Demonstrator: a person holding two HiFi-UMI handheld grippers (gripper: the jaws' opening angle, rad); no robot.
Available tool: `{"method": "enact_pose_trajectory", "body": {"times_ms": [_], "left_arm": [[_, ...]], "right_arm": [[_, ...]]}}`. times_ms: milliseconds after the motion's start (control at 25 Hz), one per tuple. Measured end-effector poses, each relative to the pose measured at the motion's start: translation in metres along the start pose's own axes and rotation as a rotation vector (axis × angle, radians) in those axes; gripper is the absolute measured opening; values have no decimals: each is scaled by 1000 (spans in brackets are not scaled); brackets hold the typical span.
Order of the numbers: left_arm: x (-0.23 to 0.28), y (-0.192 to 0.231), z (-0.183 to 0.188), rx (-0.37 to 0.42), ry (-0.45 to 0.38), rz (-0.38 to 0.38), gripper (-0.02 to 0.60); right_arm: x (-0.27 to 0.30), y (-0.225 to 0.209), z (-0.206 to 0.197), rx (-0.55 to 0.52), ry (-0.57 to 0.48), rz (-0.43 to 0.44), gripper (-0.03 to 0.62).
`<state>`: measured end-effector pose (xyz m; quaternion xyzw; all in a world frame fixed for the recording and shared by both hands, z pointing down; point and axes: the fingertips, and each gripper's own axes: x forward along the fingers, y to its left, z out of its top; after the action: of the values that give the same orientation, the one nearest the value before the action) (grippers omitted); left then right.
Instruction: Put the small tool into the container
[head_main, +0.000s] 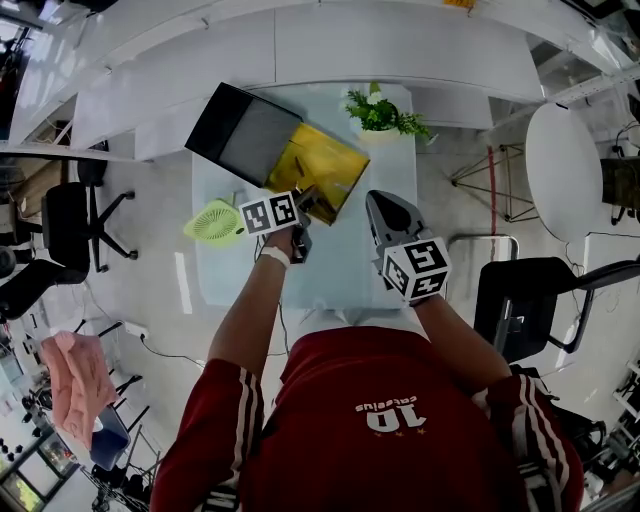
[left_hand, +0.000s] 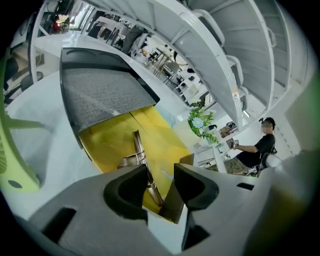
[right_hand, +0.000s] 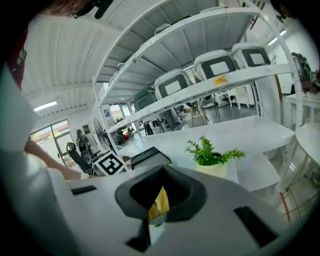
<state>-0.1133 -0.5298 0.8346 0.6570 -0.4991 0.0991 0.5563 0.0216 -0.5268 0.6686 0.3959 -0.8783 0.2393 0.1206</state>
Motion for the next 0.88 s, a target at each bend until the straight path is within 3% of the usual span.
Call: {"method": "enact_pose_trajectory", "body": {"times_ms": [400, 760, 880], "left_arm": [[-29, 10, 7, 8, -51, 33, 169], [-65, -7, 6, 37, -134, -23, 155], [-80, -24, 2, 85, -155, -58, 155]], "right_arm": [[0, 8, 8, -11, -16, 1, 5], [-16, 31, 30, -47, -71, -10, 5], [-30, 42, 37, -54, -91, -24, 5]]}}
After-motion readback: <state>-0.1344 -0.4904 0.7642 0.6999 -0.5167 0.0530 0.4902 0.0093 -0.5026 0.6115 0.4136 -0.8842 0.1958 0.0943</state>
